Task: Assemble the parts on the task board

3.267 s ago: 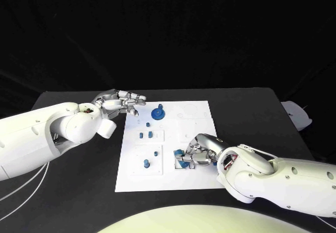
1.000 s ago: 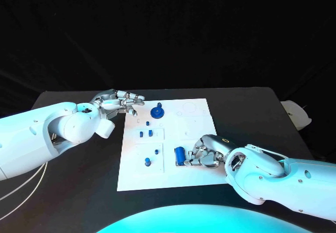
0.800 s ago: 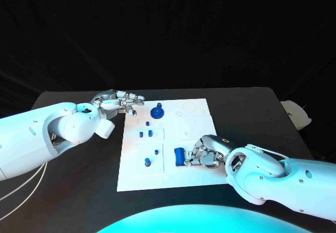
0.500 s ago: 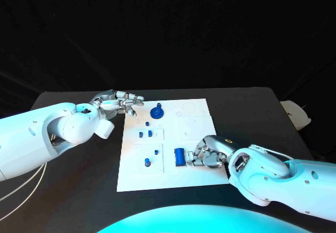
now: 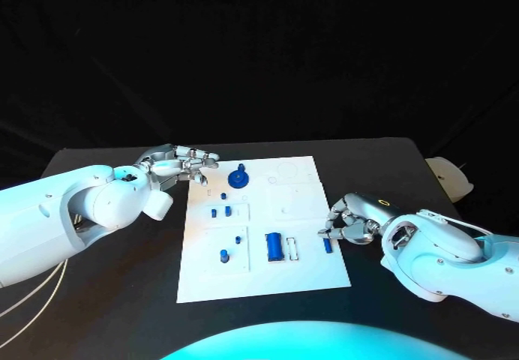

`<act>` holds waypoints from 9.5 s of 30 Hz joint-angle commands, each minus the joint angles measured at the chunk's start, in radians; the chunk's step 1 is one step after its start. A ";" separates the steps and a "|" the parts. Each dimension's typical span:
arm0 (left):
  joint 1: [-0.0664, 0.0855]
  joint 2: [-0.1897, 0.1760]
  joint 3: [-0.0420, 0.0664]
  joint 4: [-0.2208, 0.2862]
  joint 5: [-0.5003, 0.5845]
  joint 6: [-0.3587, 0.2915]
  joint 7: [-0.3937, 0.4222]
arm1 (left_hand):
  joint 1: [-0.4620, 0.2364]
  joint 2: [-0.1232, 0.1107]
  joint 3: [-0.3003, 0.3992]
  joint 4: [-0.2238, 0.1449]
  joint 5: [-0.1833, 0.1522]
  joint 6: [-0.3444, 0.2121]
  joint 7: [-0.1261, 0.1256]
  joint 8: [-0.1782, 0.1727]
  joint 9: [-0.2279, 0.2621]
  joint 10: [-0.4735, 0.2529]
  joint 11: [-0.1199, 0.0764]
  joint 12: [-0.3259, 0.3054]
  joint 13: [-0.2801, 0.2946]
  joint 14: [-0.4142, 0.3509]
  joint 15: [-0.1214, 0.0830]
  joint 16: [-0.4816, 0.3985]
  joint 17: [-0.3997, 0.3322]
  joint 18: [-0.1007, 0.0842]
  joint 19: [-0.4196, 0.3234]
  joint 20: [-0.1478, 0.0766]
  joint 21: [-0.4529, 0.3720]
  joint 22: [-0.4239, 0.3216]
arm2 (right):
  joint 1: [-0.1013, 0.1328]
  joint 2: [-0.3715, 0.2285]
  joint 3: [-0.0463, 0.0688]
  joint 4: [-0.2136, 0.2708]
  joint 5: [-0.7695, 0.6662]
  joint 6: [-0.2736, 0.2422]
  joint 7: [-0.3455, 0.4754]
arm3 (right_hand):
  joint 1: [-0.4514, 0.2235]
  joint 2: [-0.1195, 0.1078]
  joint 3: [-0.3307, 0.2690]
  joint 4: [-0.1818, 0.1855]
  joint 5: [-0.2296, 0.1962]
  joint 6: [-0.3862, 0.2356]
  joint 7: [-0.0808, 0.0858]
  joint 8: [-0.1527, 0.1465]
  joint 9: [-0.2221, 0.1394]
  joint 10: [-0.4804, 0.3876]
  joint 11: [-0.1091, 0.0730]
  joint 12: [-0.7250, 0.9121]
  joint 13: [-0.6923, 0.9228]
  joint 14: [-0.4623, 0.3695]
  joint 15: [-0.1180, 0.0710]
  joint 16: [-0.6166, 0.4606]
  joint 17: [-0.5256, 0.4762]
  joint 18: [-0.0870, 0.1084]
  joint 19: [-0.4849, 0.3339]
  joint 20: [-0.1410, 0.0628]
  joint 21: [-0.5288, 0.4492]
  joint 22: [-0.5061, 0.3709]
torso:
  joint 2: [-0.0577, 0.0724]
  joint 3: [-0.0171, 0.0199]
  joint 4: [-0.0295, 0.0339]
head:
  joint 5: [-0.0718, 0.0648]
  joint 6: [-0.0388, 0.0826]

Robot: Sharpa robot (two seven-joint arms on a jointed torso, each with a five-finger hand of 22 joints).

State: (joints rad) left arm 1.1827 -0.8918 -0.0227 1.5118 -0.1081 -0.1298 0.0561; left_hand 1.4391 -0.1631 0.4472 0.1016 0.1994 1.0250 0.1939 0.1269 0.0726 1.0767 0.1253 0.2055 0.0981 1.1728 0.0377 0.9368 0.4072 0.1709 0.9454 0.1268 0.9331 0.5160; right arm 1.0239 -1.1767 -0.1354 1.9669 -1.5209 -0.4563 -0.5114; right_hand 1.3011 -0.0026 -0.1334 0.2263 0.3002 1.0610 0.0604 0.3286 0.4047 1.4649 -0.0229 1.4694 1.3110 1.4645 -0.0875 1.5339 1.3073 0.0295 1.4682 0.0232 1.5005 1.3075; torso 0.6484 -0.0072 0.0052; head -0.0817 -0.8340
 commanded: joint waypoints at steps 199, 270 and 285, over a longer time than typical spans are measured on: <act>-0.069 0.129 -0.014 -0.168 0.219 -0.197 0.287 | -0.023 0.019 -0.076 0.076 -0.001 -0.077 -0.020 -0.007 -0.007 -0.058 0.045 -0.044 -0.035 -0.302 0.109 -0.621 -0.281 -0.012 -0.279 0.160 -0.564 -0.330 | 0.107 0.372 0.005 -0.623 1.306 0.015 0.862 | 0.159 -0.025 0.198 -0.022 -0.088 -0.080 0.118 -0.260 -0.123 -0.440 0.146 -1.243 -0.887 -0.400 0.173 -1.214 -0.953 0.147 -0.518 0.166 -1.395 -0.438 | -0.099 -0.0375 0.0089 | -0.012 0.121; -0.133 0.112 0.023 0.058 0.108 -0.640 0.464 | -1.328 0.163 -0.447 -0.102 -0.199 -0.954 -0.194 -0.127 -0.073 -1.003 -0.125 -0.205 -0.098 -1.173 -0.038 -0.937 -0.407 -0.171 -0.945 -0.127 -0.933 -0.516 | 0.026 0.397 0.135 -0.397 1.521 -0.314 1.031 | -1.210 0.003 0.133 -0.226 -0.300 -1.061 -0.060 -0.329 -0.405 -1.394 0.023 -1.469 -1.311 -1.392 0.088 -1.534 -1.307 -0.029 -1.468 -0.023 -1.501 -1.307 | -0.104 0.0072 -0.0052 | 0.082 0.234; -0.133 0.112 0.023 0.058 0.108 -0.640 0.464 | -1.439 0.163 -0.447 -0.102 -0.199 -1.025 -0.194 -0.127 -0.073 -1.077 -0.125 -0.205 -0.098 -1.173 -0.038 -0.937 -0.407 -0.171 -0.945 -0.127 -0.933 -0.516 | 0.026 0.397 0.135 -0.397 1.521 -0.314 1.031 | -1.301 0.003 0.133 -0.226 -0.300 -1.061 -0.060 -0.329 -0.405 -1.465 0.023 -1.469 -1.311 -1.465 0.088 -1.534 -1.307 -0.029 -1.468 -0.023 -1.501 -1.307 | -0.104 0.0072 -0.0052 | 0.082 0.234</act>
State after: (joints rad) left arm 1.0500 -0.7811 -0.0011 1.5674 0.0109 -0.7669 0.5027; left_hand 0.0076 0.0000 0.0071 0.0012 0.0050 0.0051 -0.0004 0.0068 0.0009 0.0048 0.0002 0.0059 0.0016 0.0055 0.0002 0.0037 0.0015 0.0147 0.0038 0.0001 0.0036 0.0013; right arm 1.0504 -0.7801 -0.0005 1.5686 0.0059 -0.7742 0.5049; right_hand 0.0056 -0.0003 0.0002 0.0042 0.0053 0.0036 -0.0002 0.0034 0.0017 0.0047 -0.0006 0.0060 0.0009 0.0052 -0.0001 0.0064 0.0016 0.0059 0.0049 -0.0001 0.0050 0.0009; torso 0.5442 0.0000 0.0000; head -0.0001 -0.6000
